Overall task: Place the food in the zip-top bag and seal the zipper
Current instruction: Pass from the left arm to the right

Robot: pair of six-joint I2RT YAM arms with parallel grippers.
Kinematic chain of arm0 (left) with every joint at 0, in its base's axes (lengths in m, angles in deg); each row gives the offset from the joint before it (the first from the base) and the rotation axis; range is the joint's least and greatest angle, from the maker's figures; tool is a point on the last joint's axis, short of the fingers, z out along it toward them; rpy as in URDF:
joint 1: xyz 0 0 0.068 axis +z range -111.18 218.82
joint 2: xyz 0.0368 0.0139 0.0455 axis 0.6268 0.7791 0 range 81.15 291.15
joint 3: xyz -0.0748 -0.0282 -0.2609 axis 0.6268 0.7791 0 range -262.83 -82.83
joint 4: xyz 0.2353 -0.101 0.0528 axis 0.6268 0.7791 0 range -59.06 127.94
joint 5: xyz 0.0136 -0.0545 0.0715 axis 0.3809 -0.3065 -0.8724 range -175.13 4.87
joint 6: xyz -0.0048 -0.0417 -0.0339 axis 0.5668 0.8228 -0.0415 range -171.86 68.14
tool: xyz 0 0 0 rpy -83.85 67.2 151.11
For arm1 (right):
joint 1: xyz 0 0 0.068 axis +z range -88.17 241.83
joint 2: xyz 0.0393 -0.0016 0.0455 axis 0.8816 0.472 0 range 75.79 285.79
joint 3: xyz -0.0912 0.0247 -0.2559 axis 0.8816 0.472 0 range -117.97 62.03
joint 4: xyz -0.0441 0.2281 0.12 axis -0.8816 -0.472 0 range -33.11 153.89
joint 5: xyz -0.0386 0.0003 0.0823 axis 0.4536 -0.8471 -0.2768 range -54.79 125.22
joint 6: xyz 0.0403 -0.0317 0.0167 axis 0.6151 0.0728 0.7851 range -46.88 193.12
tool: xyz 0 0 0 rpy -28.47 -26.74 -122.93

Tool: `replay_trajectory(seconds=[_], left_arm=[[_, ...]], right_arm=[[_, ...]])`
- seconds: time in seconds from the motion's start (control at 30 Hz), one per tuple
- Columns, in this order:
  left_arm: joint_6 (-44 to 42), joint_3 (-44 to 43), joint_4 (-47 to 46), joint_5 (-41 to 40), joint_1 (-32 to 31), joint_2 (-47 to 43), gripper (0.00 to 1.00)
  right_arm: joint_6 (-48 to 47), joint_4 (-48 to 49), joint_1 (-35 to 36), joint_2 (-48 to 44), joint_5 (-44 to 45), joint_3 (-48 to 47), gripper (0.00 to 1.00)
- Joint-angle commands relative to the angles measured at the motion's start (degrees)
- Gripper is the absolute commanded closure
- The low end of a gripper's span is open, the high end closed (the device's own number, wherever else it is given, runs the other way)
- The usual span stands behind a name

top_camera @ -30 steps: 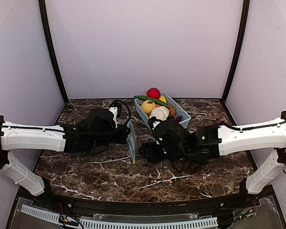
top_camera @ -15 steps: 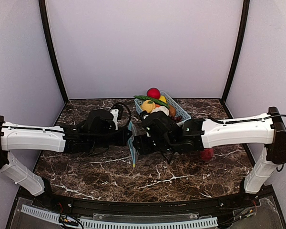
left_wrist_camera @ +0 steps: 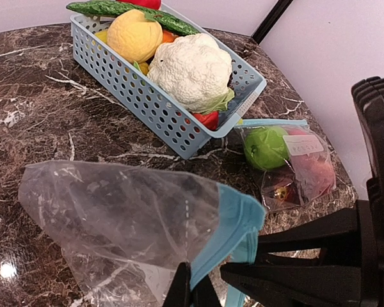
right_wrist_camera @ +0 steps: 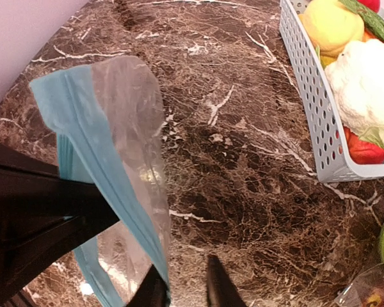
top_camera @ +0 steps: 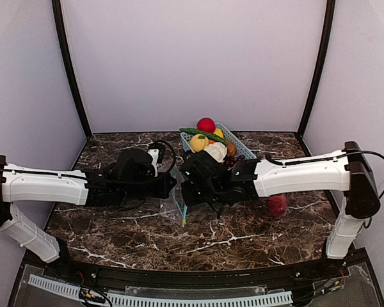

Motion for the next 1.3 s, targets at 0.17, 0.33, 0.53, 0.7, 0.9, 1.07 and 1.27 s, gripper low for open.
replay_trajectory(seconds=[0.17,0.33,0.53,0.7,0.9,1.07,1.27], left_arm=[[-3.0,1.5,9.0,-4.6,0.1,-3.0,0.99],[-2.5,2.3,10.3,-4.9,0.0,-3.0,0.99],[-0.6,1.5,4.8,1.7,0.0,1.7,0.95],[0.4,0.7,2.7,2.4,0.0,4.1,0.78],[1.6,2.0,-1.0,3.3,0.0,4.5,0.61],[2.8,2.8,-3.0,5.2,0.0,5.5,0.58],[4.4,3.5,-5.0,7.4,-0.1,6.6,0.64]], right_arm=[[2.6,-4.3,-1.7,0.2,5.1,0.2,1.0],[2.7,-3.2,-2.1,-1.5,3.8,1.6,1.0],[2.8,0.6,-1.8,-2.1,-0.2,2.6,1.0],[3.0,1.3,-1.5,-2.5,-0.6,3.0,1.0],[3.1,1.6,-1.5,-2.0,-0.9,2.6,1.0],[3.3,1.4,-1.5,-1.8,-0.4,2.3,1.0],[4.4,0.2,-1.5,-1.5,0.4,1.8,1.0]])
